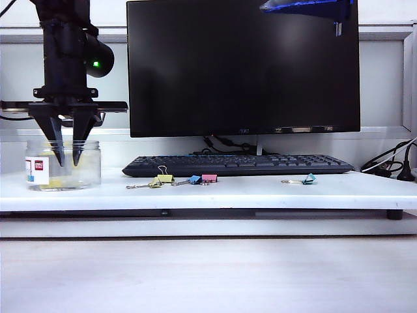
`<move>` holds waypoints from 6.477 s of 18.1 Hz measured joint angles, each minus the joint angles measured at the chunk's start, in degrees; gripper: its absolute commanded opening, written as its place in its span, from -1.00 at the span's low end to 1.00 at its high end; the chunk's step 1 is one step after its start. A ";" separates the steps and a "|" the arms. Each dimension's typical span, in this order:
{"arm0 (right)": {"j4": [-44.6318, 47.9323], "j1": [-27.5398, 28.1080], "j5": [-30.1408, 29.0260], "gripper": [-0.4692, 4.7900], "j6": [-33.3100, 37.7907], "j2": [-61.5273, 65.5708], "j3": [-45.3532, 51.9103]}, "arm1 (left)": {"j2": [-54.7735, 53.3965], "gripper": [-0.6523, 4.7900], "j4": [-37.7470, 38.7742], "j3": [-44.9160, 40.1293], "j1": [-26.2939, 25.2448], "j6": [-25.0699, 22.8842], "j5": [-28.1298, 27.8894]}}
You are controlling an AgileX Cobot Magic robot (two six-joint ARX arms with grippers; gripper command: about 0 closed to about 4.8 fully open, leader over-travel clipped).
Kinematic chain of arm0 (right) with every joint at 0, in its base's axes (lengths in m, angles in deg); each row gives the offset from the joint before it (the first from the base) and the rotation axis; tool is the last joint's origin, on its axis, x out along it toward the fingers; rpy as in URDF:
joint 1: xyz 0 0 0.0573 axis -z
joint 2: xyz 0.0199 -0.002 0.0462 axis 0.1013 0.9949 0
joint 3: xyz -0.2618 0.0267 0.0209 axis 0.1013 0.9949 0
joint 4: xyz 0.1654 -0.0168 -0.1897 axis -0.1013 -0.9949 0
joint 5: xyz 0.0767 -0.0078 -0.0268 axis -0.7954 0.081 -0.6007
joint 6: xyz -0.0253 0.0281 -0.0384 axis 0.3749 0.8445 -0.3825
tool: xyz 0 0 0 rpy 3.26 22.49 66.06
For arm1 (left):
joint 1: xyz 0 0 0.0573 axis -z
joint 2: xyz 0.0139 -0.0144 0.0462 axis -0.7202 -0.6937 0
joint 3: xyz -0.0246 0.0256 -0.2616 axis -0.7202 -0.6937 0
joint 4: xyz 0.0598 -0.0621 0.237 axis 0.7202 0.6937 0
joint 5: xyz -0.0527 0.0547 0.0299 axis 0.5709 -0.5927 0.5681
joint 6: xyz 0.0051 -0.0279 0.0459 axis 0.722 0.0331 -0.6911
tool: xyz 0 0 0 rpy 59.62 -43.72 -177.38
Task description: Take the clips out of the round transparent plastic box and place them on the table.
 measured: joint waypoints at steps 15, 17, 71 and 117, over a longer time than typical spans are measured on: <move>0.00 0.00 0.00 -0.26 0.00 0.02 0.00 | 2.29 -0.42 0.13 -5.92 -0.90 -0.77 -0.81; 0.02 0.00 0.00 -0.26 0.00 0.00 0.00 | 2.29 -0.42 0.13 -5.92 -0.90 -0.85 -0.79; 0.00 0.00 0.11 -0.26 -0.20 0.00 0.00 | 11.13 -0.77 -9.53 -1.42 1.05 -12.79 -3.96; 0.81 0.00 2.32 -0.26 -0.15 0.02 0.00 | 8.98 0.01 -10.84 3.65 12.50 -21.46 -0.63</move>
